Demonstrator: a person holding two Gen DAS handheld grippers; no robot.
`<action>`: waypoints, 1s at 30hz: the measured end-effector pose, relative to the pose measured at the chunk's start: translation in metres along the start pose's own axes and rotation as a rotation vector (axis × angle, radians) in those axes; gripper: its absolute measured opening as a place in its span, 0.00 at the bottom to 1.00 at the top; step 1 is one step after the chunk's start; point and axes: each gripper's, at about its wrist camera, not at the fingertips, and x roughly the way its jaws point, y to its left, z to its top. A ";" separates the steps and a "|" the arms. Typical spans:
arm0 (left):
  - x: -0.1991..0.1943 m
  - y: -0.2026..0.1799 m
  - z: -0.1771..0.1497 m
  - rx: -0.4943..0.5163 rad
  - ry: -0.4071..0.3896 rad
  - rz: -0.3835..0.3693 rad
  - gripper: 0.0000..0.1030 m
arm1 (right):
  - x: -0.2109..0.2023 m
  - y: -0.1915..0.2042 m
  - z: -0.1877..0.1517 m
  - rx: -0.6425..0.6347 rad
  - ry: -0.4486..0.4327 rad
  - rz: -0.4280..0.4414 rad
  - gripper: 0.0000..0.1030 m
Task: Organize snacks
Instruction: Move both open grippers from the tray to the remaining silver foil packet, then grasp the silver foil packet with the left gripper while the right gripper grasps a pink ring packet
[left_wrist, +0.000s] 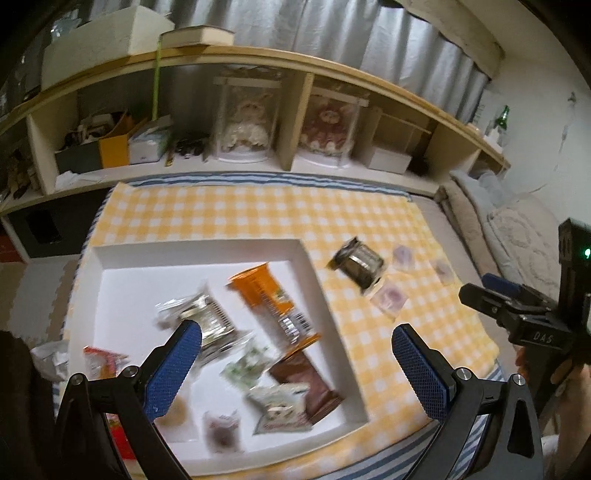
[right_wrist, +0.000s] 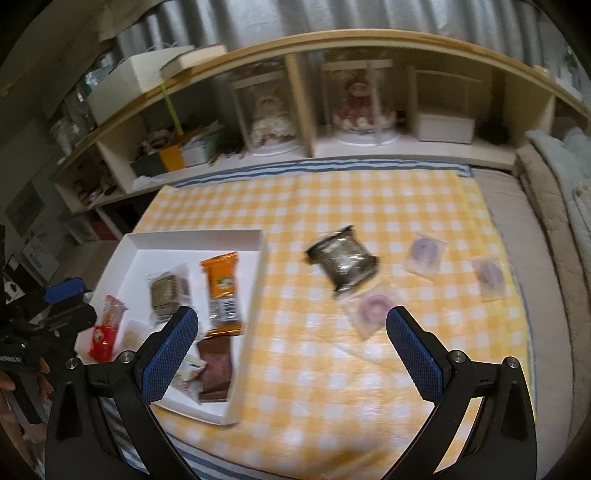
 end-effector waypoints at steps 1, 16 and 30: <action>0.004 -0.005 0.003 0.006 -0.004 -0.008 1.00 | -0.002 -0.007 0.000 0.005 -0.007 -0.013 1.00; 0.124 -0.112 0.054 0.170 0.003 -0.034 1.00 | -0.014 -0.122 -0.006 0.113 -0.040 -0.213 1.00; 0.303 -0.159 0.096 0.000 0.264 0.055 1.00 | 0.030 -0.192 -0.021 0.104 -0.078 -0.335 1.00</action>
